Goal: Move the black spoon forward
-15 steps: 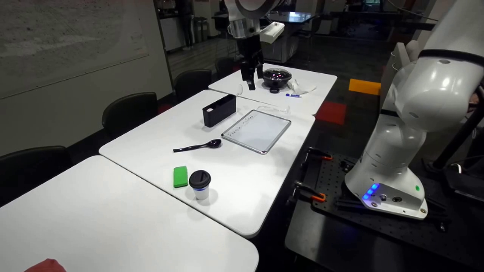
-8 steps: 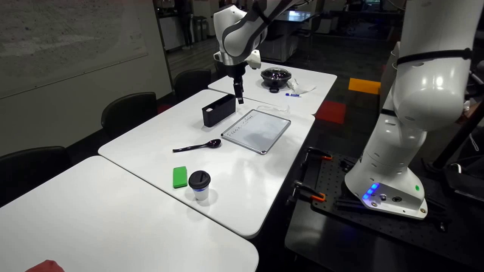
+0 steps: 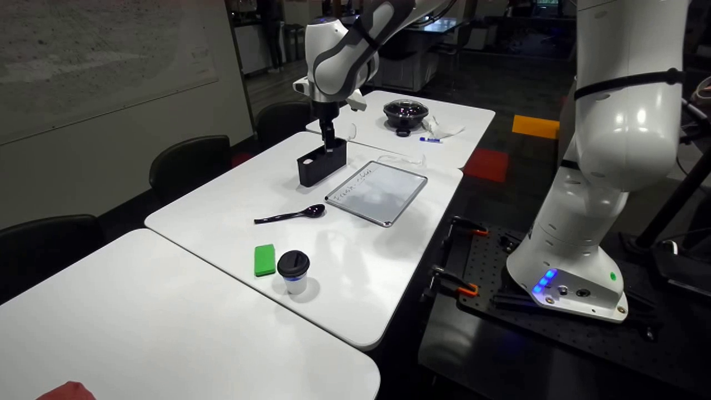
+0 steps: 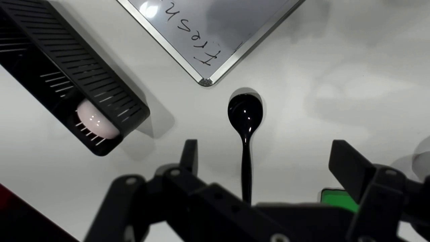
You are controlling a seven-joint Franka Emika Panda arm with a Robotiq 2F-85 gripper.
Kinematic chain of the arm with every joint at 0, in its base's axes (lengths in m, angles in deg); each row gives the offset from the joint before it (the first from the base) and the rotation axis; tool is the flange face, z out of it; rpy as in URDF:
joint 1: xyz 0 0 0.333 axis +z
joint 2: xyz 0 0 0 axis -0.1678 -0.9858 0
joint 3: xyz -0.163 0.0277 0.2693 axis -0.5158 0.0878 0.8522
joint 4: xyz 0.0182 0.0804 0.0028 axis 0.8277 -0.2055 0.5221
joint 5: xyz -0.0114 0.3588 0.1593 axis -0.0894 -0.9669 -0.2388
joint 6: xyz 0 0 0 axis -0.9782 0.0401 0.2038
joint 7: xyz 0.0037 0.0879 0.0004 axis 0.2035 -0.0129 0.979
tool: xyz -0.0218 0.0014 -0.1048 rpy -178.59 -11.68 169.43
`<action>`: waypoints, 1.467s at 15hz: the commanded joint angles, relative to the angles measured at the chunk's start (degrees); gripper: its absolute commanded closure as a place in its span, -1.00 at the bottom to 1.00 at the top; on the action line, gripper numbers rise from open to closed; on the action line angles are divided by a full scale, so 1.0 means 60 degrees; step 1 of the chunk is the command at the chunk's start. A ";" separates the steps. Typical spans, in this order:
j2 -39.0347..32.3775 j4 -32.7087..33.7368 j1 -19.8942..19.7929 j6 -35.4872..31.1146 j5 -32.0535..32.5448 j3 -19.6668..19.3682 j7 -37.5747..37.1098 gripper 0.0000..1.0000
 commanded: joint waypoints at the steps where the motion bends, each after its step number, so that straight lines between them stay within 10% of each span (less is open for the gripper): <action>1: -0.0216 0.0030 -0.0076 -0.0366 -0.0099 0.0051 0.0014 -1.00; 11: -0.2920 0.1570 -0.1177 -0.2081 -0.2206 0.1897 0.2151 -1.00; 22: -0.5219 0.3774 -0.0724 -0.1773 -0.1209 0.1245 0.1578 -1.00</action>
